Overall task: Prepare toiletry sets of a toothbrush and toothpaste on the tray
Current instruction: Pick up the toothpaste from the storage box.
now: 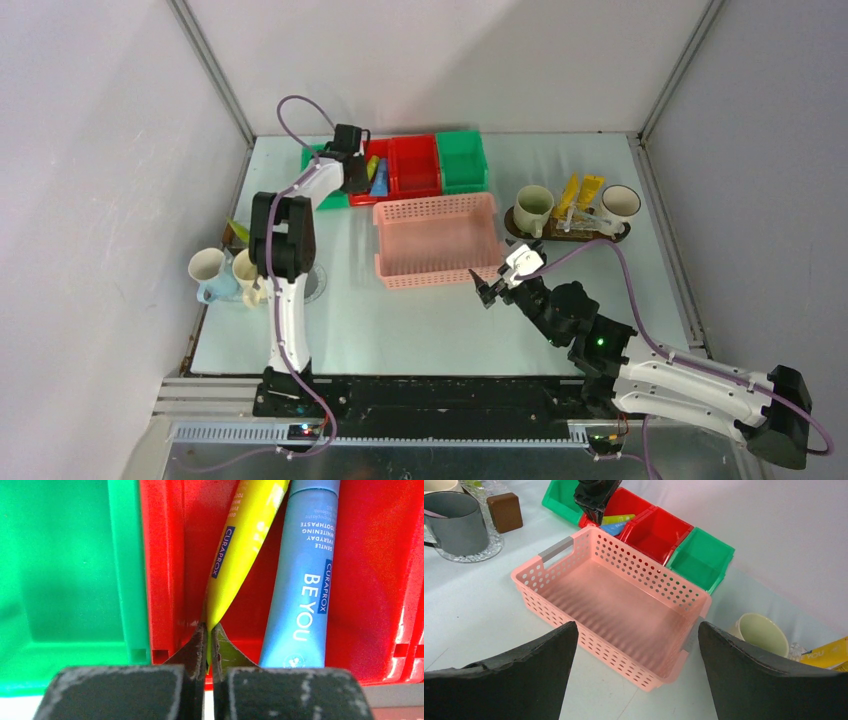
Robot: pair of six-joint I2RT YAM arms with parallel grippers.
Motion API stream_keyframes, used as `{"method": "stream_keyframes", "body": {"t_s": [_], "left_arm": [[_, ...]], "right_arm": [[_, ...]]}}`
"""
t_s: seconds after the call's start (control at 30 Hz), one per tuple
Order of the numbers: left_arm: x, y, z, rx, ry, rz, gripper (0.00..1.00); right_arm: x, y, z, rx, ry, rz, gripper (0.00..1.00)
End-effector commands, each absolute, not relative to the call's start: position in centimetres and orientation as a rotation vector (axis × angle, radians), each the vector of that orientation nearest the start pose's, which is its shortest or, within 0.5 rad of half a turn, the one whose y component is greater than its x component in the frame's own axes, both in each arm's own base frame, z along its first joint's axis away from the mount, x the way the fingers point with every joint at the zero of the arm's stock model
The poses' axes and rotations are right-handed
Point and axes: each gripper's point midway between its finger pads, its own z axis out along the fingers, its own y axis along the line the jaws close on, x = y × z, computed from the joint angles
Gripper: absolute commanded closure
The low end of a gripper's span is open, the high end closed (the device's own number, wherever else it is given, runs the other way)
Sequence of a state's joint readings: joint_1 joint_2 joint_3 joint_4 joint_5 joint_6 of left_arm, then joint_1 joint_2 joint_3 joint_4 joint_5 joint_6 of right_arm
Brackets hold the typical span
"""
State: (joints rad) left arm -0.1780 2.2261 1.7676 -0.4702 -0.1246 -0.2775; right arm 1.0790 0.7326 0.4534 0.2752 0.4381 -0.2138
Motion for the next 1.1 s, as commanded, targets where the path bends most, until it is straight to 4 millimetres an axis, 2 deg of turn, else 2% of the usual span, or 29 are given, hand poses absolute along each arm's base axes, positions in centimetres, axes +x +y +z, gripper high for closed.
{"method": "stream_keyframes", "body": {"t_s": [0.0, 0.2, 0.37, 0.5, 0.53, 0.57, 0.6, 0.63, 0.67, 0.7, 0.73, 0.77, 0.8, 0.83, 0.87, 0.97, 1.0, 1.03, 1.07], "left_arm": [[54.3, -9.0, 11.8, -0.123, 2.376, -0.082, 1.0], [53.1, -9.1, 17.5, -0.026, 2.317, -0.081, 1.0], [50.9, -8.9, 21.3, 0.058, 2.295, -0.06, 1.0], [48.1, -9.0, 24.5, 0.13, 2.281, -0.068, 1.0], [47.2, -9.1, 24.5, 0.147, 2.299, -0.07, 1.0], [46.4, -9.5, 25.5, 0.18, 2.286, -0.075, 1.0], [45.5, -9.6, 25.3, 0.211, 2.303, -0.073, 1.0], [44.5, -10.2, 26.4, 0.237, 2.284, -0.086, 1.0], [43.6, -10.3, 26.0, 0.261, 2.306, -0.085, 1.0], [42.5, -10.9, 27.1, 0.282, 2.284, -0.102, 1.0], [41.6, -11.0, 26.5, 0.313, 2.305, -0.102, 1.0], [40.5, -11.5, 27.5, 0.342, 2.282, -0.121, 1.0], [39.4, -12.2, 26.8, 0.385, 2.302, -0.147, 1.0], [38.4, -12.5, 27.7, 0.402, 2.282, -0.172, 1.0], [37.3, -13.1, 27.1, 0.44, 2.297, -0.183, 1.0], [34.5, -13.9, 27.7, 0.527, 2.284, -0.198, 1.0], [33.4, -14.5, 27.1, 0.577, 2.299, -0.201, 1.0], [32.6, -14.7, 27.4, 0.6, 2.289, -0.205, 1.0], [31.6, -15.2, 26.9, 0.649, 2.3, -0.209, 1.0]], "right_arm": [[21.9, 22.9, 27.4, -0.617, 1.357, 0.328, 0.07], [21.8, 22.7, 28.2, -0.661, 1.305, 0.286, 0.05], [21.6, 22.7, 29.4, -0.693, 1.242, 0.277, 0.03], [21.4, 22.7, 30.7, -0.717, 1.173, 0.287, 0.01], [21.3, 22.8, 30.9, -0.729, 1.156, 0.297, 0.01], [21.3, 22.8, 31.3, -0.729, 1.139, 0.3, 0.01], [21.3, 22.9, 31.5, -0.741, 1.122, 0.309, 0.01], [21.3, 22.9, 31.8, -0.743, 1.107, 0.308, 0.01], [21.3, 22.9, 32.1, -0.754, 1.094, 0.315, 0.01], [21.4, 23.0, 31.9, -0.77, 1.099, 0.314, 0.0], [21.4, 23.1, 32.4, -0.781, 1.086, 0.321, 0.0], [21.5, 23.3, 32.4, -0.801, 1.088, 0.322, 0.01], [21.4, 23.5, 32.5, -0.825, 1.078, 0.331, 0.0], [21.6, 23.6, 32.6, -0.844, 1.077, 0.324, 0.01], [21.4, 24.0, 32.4, -0.877, 1.069, 0.336, 0.01], [21.3, 24.8, 32.7, -0.95, 1.041, 0.333, 0.01], [21.2, 25.2, 32.3, -0.987, 1.04, 0.341, 0.01], [21.2, 25.6, 32.5, -1.018, 1.025, 0.337, 0.0], [21.3, 26.0, 31.7, -1.06, 1.044, 0.332, 0.0]]}}
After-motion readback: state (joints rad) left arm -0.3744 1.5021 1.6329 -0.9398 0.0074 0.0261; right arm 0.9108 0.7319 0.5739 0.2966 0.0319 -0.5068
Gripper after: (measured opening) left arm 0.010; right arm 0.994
